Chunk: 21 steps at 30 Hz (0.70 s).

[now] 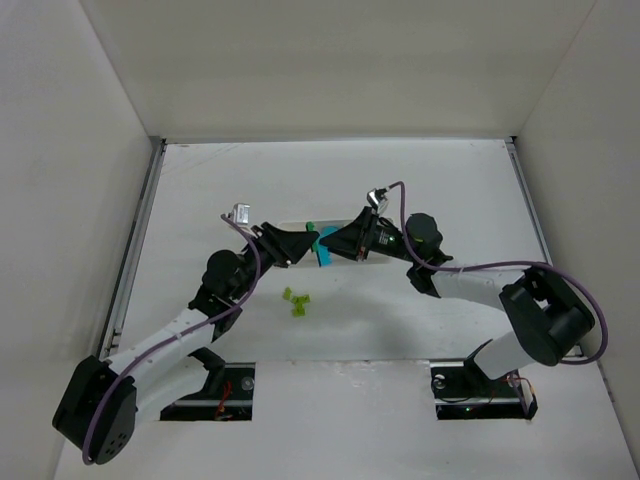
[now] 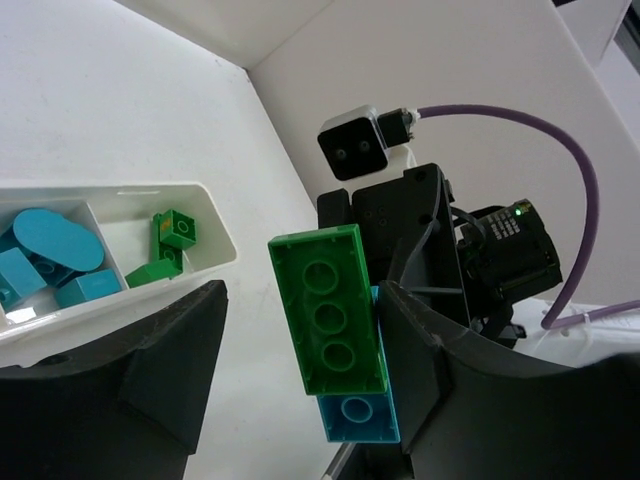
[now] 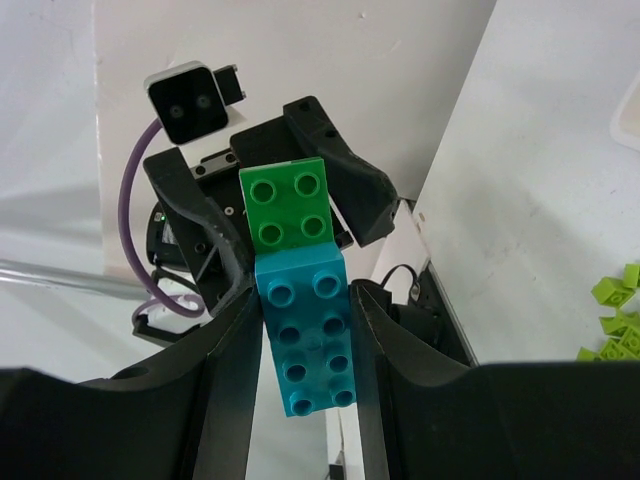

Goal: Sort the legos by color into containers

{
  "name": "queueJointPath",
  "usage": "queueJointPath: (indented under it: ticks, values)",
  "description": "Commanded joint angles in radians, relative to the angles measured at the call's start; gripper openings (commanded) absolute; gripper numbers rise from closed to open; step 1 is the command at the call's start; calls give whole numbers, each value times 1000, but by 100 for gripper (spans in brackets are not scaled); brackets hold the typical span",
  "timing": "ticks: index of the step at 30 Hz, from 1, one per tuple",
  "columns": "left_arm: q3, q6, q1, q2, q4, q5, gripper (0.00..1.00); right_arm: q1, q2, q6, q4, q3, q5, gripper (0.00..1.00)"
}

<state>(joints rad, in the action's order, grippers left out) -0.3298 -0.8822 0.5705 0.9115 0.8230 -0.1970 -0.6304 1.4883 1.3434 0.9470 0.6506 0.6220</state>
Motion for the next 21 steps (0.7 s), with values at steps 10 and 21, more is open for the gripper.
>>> queueJointPath:
  ticks: [10,21]
  values:
    - [-40,-106,-22,15,108,31,49,-12,29,-10,85,1,2,27]
    - [-58,-118,-7,58,143,-1,37,-10,32,8,136,-8,-1,27]
